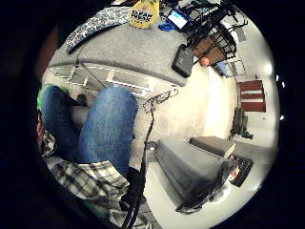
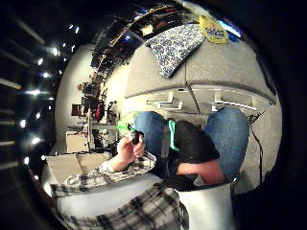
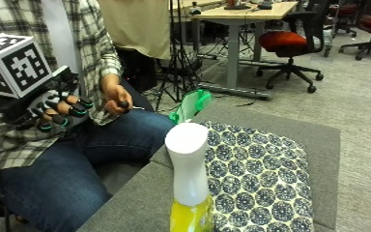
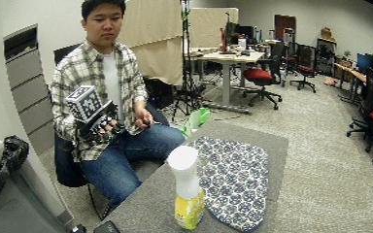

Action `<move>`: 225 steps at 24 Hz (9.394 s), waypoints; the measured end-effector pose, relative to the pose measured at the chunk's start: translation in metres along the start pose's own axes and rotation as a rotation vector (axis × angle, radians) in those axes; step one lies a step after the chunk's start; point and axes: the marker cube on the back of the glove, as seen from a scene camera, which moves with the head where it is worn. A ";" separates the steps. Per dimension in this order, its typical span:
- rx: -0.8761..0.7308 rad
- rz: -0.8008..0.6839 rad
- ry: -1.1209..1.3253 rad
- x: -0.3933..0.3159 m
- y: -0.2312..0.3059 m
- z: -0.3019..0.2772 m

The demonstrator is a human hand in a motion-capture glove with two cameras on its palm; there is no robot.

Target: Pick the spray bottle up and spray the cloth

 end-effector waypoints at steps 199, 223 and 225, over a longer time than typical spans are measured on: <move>0.068 -0.317 0.176 -0.100 -0.406 -0.001; 0.231 -0.271 -0.531 -0.122 -0.397 -0.034; 0.249 -0.277 -0.581 -0.126 -0.397 -0.038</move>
